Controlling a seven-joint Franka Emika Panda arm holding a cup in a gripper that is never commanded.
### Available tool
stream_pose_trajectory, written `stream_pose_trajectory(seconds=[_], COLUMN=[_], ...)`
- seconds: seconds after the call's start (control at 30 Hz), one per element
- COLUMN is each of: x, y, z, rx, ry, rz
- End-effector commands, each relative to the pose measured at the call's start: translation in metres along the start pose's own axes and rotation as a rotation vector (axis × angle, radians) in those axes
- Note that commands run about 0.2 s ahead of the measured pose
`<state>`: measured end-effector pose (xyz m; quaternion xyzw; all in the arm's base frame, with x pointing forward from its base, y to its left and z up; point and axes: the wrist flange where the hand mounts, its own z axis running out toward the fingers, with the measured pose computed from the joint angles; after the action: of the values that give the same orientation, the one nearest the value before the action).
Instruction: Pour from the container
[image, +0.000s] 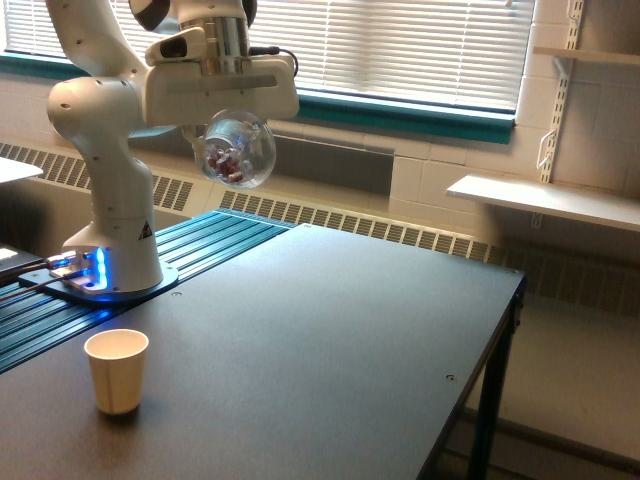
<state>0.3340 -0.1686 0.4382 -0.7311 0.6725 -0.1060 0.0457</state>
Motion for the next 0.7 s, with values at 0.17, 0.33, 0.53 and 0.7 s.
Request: stream_pose_trajectory(seconds=[0.17,0.33,0.53,0.7], x=[0.001,0.006,-0.001,-0.001], y=[0.04,0.059,0.084,0.094], z=[0.008,0.007,0.025,0.039], rx=[-0.08,-0.118,-0.235,-0.28], ry=[-0.049,-0.011,-0.02,-0.023], rz=[0.063,0.052,-0.036,-0.097])
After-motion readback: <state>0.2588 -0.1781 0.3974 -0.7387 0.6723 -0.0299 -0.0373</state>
